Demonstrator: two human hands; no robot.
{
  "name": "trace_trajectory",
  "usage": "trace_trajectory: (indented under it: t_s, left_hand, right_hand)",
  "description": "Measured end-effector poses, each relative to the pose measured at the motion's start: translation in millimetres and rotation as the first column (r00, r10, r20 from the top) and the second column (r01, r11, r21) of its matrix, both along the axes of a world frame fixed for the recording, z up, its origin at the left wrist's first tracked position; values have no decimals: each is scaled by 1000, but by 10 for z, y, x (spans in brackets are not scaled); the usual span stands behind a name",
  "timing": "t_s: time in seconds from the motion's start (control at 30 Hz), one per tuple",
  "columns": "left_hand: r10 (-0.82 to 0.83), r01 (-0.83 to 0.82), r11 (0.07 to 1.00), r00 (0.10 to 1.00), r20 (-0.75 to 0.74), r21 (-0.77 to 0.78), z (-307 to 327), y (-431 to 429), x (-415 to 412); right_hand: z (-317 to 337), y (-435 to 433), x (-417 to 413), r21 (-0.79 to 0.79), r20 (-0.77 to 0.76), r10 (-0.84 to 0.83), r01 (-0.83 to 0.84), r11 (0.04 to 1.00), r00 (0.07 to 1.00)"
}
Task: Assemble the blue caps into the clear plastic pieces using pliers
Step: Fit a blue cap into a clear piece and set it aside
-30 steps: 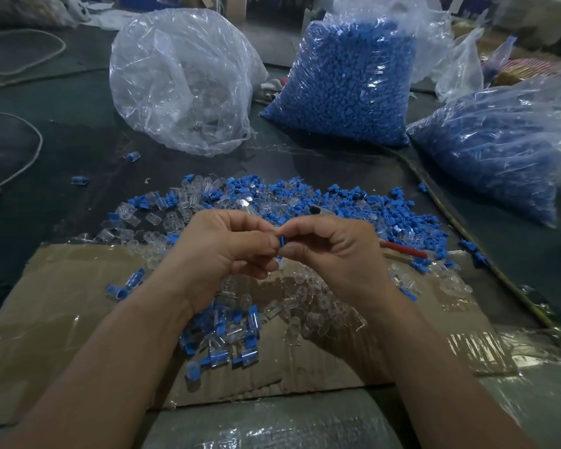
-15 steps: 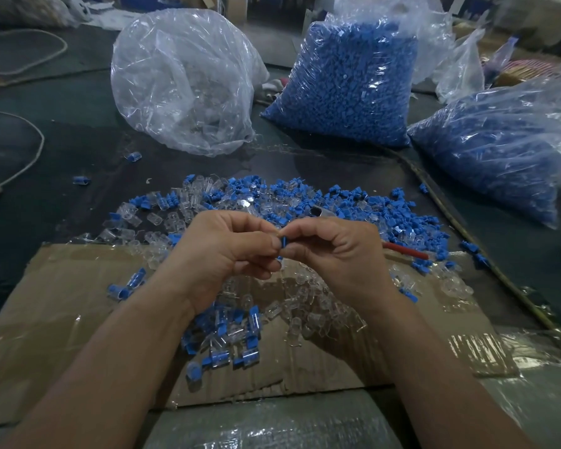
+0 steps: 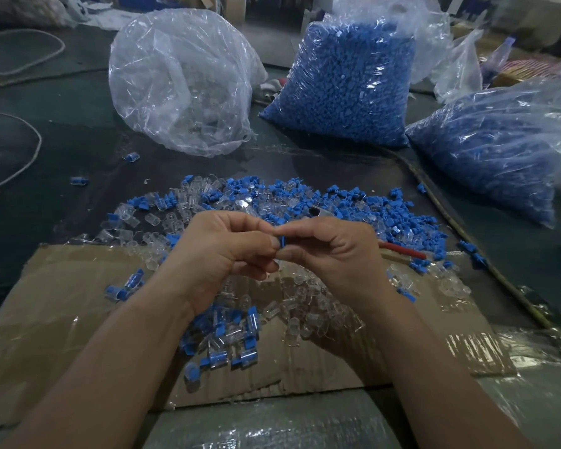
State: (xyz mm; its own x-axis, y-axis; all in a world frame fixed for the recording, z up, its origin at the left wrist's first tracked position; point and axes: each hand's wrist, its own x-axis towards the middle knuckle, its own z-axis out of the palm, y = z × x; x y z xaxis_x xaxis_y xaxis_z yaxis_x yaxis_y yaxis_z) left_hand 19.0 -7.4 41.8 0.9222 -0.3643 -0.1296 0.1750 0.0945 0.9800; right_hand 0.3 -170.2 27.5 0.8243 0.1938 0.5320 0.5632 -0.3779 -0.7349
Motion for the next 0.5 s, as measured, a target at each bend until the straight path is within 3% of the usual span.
trace_trajectory:
  t_s: [0.37,0.5]
  left_hand:
    - [-50,50,999,999,-21,-11,-9,4,7]
    - [-35,35,999,999,-25,-6,-22,6,13]
  right_hand:
    - [14,-4,-16,27,-25,-34,34,999,999]
    - [-6,-5,-4,-29,-3,-32,32,999,999]
